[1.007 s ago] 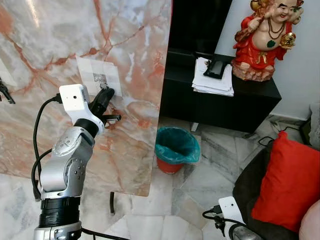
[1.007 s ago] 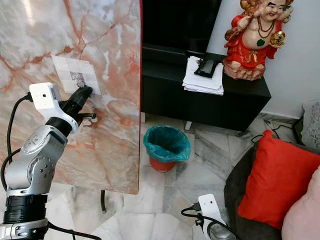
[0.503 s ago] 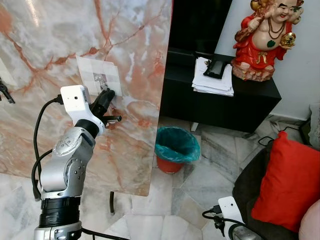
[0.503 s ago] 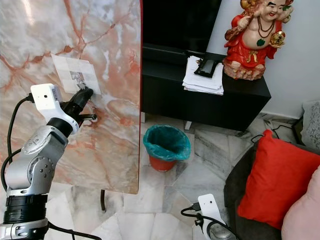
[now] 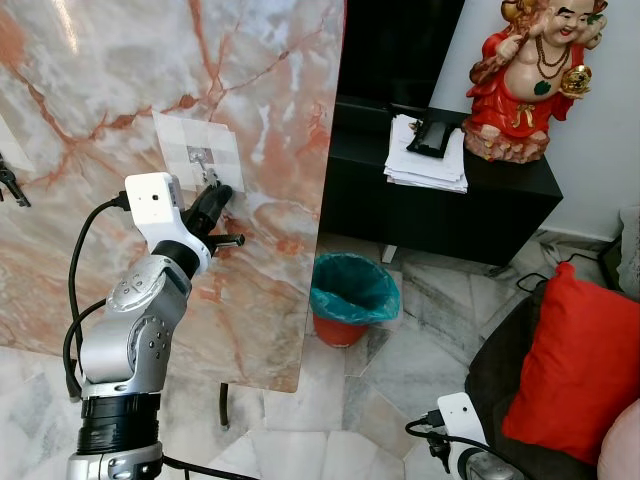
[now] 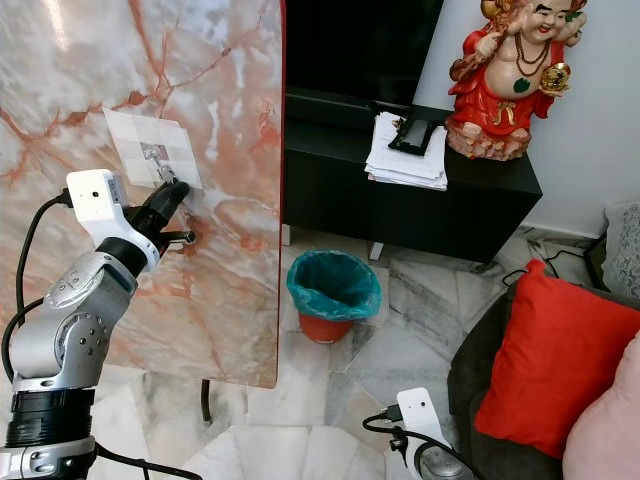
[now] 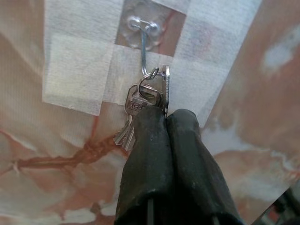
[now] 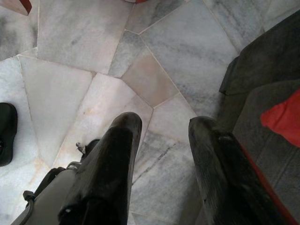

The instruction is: Hang keys on a hook

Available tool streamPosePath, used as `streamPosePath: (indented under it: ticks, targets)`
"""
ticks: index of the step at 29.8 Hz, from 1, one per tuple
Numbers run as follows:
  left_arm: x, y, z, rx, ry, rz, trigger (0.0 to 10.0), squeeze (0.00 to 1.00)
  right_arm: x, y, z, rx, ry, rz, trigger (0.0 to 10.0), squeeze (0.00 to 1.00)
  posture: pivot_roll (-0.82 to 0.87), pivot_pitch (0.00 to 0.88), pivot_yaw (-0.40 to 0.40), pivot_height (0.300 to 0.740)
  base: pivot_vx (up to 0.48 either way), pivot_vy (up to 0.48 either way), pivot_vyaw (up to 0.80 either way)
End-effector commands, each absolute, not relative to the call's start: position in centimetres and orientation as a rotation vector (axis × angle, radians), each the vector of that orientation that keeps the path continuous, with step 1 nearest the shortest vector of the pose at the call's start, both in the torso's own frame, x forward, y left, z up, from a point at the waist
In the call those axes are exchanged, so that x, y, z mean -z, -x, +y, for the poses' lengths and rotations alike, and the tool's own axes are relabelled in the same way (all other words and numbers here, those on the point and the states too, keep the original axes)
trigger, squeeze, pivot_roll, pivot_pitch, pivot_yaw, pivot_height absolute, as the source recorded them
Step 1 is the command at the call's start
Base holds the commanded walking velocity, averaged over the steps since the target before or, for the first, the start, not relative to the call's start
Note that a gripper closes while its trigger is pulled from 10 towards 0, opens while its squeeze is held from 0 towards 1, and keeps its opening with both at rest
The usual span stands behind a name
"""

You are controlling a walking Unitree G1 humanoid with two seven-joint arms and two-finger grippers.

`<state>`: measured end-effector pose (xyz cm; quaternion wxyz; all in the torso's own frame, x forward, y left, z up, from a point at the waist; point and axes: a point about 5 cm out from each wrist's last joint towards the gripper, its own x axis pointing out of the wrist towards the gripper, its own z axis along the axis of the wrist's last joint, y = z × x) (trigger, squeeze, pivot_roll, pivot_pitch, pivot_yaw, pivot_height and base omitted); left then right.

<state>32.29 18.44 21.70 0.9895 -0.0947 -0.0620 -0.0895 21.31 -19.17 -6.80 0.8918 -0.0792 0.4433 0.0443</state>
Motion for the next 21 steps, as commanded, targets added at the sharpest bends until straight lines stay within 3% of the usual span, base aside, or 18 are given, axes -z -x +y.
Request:
streamPosePath:
  ticks: [1, 6, 7, 8, 9, 21]
  targets:
    - [-21.75, -32.23, 17.81, 0.209, 0.144, -0.109, 10.0, 0.00, 6.71, -21.30, -19.90, -0.068, 0.158, 0.926, 10.0, 0.00, 0.07, 0.077, -0.132, 0.740, 0.000, 0.000, 0.00]
    - [-21.82, -32.20, 17.71, 0.212, 0.150, -0.120, 10.0, 0.00, 6.68, -21.34, -19.93, -0.065, 0.157, 0.924, 10.0, 0.00, 0.07, 0.077, -0.132, 0.740, 0.000, 0.000, 0.00]
    - [-21.91, -32.21, 17.72, 0.211, 0.148, -0.124, 10.0, 0.20, 6.68, -21.34, -19.96, -0.064, 0.157, 0.924, 10.0, 0.00, 0.07, 0.077, -0.132, 0.740, 0.000, 0.000, 0.00]
    - [-21.95, -32.21, 17.73, 0.211, 0.147, -0.126, 10.0, 0.20, 6.67, -21.34, -19.98, -0.064, 0.157, 0.924, 10.0, 0.00, 0.07, 0.077, -0.132, 0.740, 0.000, 0.000, 0.00]
    - [-22.01, -32.23, 17.78, 0.209, 0.146, -0.129, 10.0, 1.00, 6.67, -21.34, -20.00, -0.063, 0.158, 0.924, 10.0, 0.00, 0.07, 0.077, -0.132, 0.740, 0.000, 0.000, 0.00]
    - [-22.35, -32.01, 17.41, 0.239, 0.145, -0.144, 10.0, 1.00, 6.62, -21.38, -20.14, -0.056, 0.156, 0.922, 10.0, 0.00, 0.07, 0.077, -0.133, 0.740, 0.000, 0.000, 0.00]
